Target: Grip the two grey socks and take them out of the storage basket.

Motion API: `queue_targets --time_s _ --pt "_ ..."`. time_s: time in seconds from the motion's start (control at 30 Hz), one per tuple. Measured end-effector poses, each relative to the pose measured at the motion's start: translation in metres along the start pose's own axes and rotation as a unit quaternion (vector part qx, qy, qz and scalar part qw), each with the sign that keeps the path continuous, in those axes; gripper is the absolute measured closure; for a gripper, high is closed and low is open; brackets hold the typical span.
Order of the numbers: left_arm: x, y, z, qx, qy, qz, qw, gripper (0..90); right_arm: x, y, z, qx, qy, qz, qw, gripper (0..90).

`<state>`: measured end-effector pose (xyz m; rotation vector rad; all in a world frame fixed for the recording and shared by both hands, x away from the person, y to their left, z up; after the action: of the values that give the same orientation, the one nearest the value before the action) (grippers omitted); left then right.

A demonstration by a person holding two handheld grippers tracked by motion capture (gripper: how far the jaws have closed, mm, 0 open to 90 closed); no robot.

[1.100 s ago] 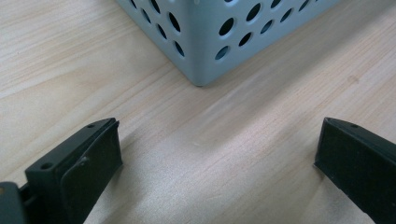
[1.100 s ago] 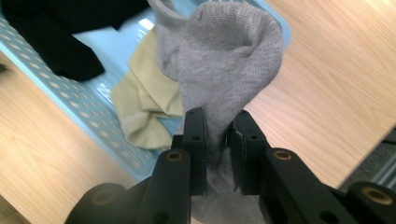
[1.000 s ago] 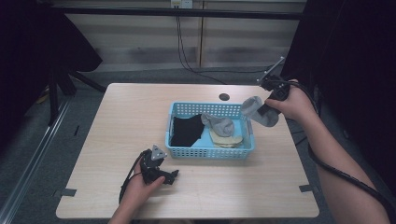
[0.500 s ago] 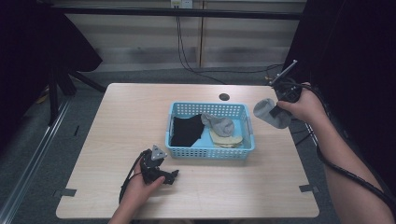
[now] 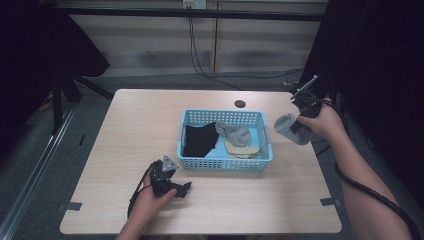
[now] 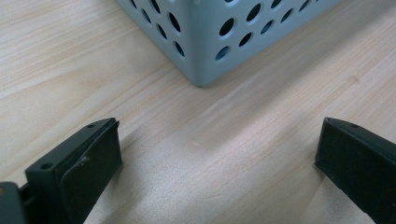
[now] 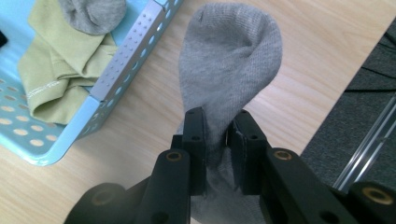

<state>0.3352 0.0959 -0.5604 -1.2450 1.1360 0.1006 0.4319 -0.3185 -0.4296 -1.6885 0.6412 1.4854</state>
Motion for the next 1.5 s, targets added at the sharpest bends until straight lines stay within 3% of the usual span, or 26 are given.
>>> queue_targets --time_s 0.37,0.83,1.07,1.2,1.5 --pt "0.000 0.000 0.000 -0.001 -0.001 -0.003 1.0000 0.0 0.042 0.009 0.005 0.011 -0.019 0.015 0.9996 76.9" --pt "0.000 0.000 0.000 0.001 -0.001 -0.001 1.0000 0.0 0.068 0.012 0.014 0.015 -0.040 0.017 0.9989 75.7" --pt "0.000 0.000 0.000 0.001 0.000 -0.001 1.0000 0.0 0.072 0.012 0.016 0.009 -0.039 0.019 0.9990 72.9" --pt "0.000 0.000 0.000 0.001 -0.002 -0.003 1.0000 0.0 0.071 0.011 0.015 0.005 -0.032 0.021 0.9993 66.9" --pt "0.000 0.000 0.000 0.002 -0.001 0.001 1.0000 0.0 0.055 0.009 0.016 -0.017 -0.013 0.026 0.9994 57.0"
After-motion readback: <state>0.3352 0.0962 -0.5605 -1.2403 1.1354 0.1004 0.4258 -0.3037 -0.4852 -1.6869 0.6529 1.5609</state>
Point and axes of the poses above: each handheld gripper's, and its own axes: x roughly forward along the jaws, y roughly out of its underside, z roughly to its left, the point moved 7 cm from there along x, roughly forward along the jaws, and after that the axes turned 8 degrees about -x, right-handed, at the moved point
